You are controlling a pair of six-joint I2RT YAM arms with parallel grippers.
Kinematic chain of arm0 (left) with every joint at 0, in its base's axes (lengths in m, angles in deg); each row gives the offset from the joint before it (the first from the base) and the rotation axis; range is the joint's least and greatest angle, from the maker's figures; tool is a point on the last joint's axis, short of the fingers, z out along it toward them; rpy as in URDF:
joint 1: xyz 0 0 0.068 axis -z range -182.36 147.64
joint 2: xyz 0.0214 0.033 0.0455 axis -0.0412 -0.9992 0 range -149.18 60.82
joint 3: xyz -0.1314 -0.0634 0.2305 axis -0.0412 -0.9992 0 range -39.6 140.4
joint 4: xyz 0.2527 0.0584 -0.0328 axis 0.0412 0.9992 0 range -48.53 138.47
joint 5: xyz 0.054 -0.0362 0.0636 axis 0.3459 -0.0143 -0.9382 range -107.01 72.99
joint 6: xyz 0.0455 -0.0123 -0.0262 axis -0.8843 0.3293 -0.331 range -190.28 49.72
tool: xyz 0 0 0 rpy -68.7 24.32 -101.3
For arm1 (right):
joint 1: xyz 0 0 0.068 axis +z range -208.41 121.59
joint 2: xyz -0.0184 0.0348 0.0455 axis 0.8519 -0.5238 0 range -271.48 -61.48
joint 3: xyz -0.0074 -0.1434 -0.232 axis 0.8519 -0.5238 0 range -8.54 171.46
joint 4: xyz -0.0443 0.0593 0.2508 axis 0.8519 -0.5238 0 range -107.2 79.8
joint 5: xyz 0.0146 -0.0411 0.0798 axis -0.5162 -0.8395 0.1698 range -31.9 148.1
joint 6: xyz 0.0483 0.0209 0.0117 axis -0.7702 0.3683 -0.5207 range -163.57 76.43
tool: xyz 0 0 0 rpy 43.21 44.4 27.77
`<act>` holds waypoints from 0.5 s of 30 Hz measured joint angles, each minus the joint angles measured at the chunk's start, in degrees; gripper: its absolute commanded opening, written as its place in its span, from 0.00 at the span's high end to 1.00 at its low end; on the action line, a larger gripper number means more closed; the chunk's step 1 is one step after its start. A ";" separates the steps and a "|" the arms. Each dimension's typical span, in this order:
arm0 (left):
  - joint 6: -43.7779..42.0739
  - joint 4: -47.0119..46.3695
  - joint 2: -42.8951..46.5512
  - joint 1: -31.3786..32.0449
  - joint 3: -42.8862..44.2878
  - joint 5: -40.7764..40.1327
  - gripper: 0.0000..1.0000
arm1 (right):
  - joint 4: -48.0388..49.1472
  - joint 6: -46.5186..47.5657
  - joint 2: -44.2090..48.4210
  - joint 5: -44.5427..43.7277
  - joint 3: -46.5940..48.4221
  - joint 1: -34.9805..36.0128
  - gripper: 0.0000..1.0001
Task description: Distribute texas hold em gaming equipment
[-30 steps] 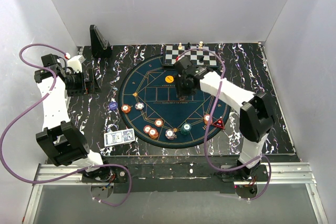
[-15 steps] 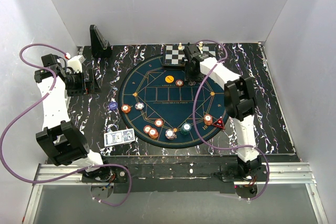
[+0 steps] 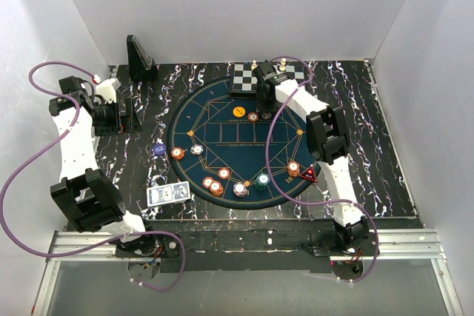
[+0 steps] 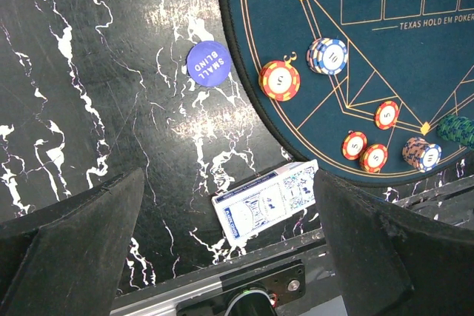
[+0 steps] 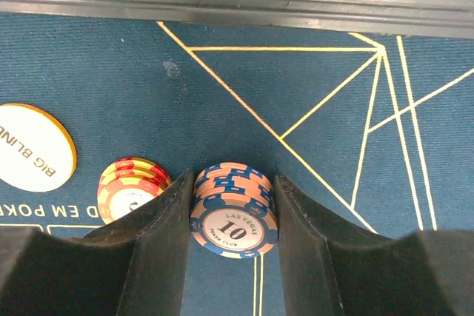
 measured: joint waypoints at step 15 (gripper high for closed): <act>-0.13 0.81 0.26 -0.02 0.09 -0.20 0.00 | -1.33 1.25 5.33 -0.35 -3.06 -0.09 0.13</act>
